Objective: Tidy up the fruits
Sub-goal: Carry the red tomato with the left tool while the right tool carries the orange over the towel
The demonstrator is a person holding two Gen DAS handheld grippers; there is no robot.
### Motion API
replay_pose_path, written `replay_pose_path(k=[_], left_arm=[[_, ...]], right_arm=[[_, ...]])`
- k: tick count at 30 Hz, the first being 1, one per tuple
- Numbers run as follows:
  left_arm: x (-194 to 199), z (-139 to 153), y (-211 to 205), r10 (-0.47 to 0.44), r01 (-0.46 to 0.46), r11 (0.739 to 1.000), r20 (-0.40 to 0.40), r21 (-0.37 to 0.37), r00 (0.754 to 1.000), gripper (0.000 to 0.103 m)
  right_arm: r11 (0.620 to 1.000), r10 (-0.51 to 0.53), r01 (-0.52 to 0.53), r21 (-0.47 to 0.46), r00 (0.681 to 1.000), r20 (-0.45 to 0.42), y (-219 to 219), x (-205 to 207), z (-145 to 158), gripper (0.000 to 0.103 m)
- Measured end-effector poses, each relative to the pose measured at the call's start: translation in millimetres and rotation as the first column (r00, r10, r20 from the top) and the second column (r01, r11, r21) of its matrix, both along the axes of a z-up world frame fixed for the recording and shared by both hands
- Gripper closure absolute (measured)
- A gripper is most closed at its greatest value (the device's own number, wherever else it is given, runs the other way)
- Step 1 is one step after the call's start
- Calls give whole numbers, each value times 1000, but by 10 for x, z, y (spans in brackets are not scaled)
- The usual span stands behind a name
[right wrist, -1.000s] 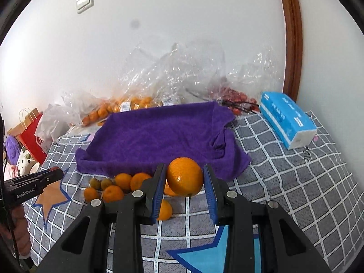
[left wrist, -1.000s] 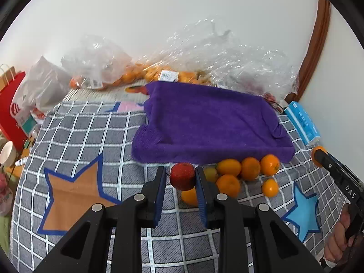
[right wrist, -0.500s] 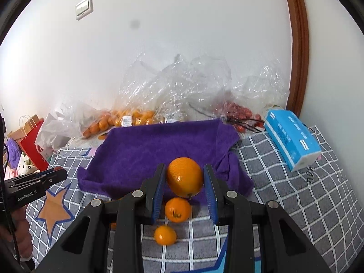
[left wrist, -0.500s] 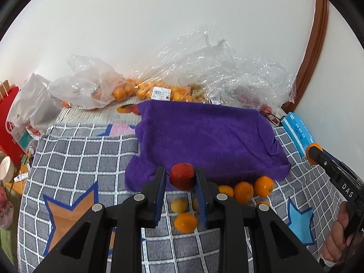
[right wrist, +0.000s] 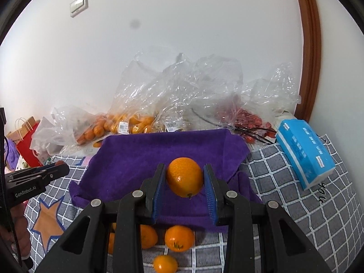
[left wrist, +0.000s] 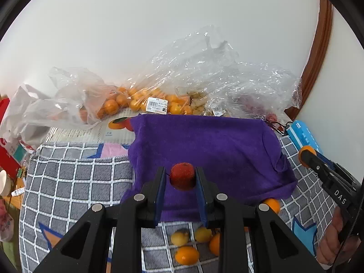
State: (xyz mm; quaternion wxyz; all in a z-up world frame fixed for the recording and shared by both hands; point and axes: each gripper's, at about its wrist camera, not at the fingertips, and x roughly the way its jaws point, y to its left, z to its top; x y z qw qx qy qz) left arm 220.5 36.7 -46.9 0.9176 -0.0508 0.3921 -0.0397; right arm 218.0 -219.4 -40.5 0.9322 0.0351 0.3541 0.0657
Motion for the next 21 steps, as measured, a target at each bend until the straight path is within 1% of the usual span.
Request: replay_pose_path(k=[10,21], left_arm=[[365,-166,-37,-14,14,1000,-27,11,1000,79],[711,-430,-25,-6,7,1000,-85,10,996,79]], right_arm=[[1000,-1,1,-7,999,-34,13,328,-270,70],[1000,8,-9,-24,998,-61,38,661,-520,70]])
